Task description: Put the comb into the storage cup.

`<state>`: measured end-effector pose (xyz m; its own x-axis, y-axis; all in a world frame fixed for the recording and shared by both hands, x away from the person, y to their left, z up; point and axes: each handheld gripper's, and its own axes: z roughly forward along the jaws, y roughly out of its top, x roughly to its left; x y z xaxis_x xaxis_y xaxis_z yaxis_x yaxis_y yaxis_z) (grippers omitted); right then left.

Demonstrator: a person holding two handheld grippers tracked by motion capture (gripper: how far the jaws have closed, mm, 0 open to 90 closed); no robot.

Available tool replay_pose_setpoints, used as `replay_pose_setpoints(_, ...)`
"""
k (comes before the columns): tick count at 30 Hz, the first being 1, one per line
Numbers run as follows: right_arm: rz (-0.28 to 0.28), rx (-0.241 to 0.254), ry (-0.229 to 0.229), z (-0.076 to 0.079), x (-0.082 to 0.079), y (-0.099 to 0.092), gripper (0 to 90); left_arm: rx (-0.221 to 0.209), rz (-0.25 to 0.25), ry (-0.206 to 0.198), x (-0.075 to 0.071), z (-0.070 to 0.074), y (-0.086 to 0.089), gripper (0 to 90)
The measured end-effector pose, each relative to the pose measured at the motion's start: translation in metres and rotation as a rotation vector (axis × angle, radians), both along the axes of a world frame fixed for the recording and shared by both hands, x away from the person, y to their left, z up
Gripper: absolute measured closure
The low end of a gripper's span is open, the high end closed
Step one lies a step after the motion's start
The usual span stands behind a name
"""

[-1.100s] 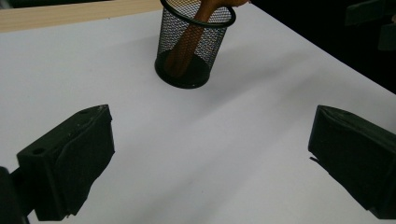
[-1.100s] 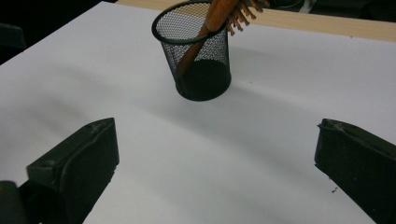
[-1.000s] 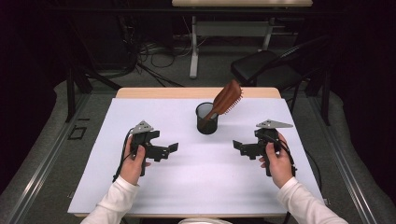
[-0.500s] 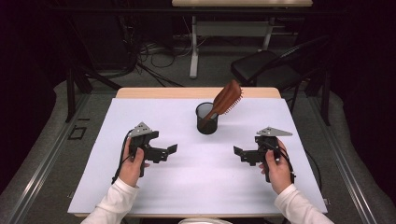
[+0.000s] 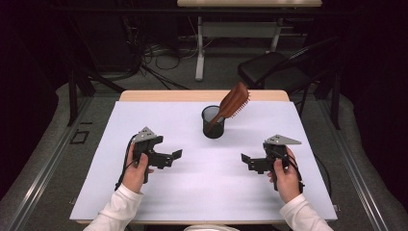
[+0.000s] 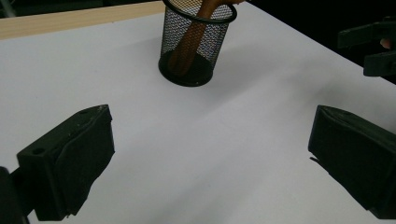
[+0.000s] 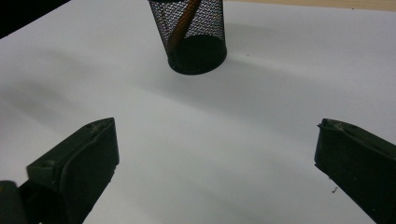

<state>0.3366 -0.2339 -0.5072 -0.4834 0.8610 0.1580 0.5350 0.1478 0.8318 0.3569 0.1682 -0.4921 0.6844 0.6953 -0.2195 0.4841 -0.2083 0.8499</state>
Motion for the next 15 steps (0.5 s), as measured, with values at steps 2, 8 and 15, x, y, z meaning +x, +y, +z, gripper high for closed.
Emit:
replay_pose_setpoints(2,-0.004,0.003,0.001,-0.0017,0.0003,-0.0009,0.0,-0.001,0.000,0.000,0.0001,0.0001,0.0002,0.4)
replay_pose_setpoints(8,-0.005,0.008,0.000,-0.0040,0.0014,-0.0036,0.0,0.001,0.000,0.002,0.0005,-0.0005,0.0008,0.4)
replay_pose_setpoints(15,-0.004,0.015,0.004,-0.0065,0.0010,-0.0047,0.0,-0.001,0.001,0.004,0.0006,-0.0009,0.0009,0.3)
